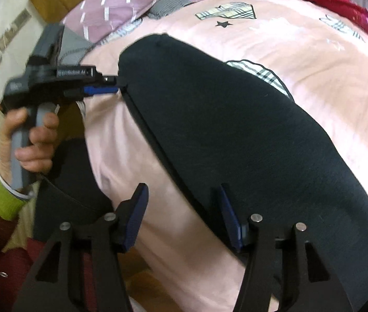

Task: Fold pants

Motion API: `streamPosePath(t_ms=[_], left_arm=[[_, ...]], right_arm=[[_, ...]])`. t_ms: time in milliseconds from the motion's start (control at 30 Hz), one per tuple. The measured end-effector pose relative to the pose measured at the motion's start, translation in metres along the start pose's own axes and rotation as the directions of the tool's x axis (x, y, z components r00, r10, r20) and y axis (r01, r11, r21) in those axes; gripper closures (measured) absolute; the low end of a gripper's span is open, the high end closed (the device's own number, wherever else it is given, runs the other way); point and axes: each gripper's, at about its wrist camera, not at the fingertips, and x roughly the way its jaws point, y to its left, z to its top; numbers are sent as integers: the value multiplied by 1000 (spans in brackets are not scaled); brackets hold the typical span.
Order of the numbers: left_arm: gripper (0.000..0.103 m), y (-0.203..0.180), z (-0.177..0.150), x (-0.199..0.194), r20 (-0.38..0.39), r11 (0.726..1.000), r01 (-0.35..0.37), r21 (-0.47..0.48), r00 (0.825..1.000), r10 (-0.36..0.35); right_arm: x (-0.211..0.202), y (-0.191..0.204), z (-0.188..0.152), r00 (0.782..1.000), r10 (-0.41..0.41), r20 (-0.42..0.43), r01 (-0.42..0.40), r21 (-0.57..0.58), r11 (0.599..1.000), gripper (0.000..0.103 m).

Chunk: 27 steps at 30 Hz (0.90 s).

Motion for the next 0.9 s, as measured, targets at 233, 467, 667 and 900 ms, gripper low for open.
streamPosePath(t_ms=[233, 467, 667, 900], left_arm=[[36, 11, 17, 3, -24, 998, -41, -42, 999, 40], [35, 20, 32, 24, -55, 996, -42, -73, 998, 38], [35, 20, 39, 32, -37, 997, -46, -59, 998, 44], [36, 18, 36, 38, -14, 997, -62, -35, 998, 61]], right_arm=[[-24, -38, 32, 991, 31, 127, -50, 151, 987, 46], [-13, -106, 93, 978, 39, 203, -105, 322, 941, 46], [45, -121, 114, 999, 26, 47, -38, 278, 960, 56], [70, -91, 95, 999, -8, -47, 13, 98, 995, 57]])
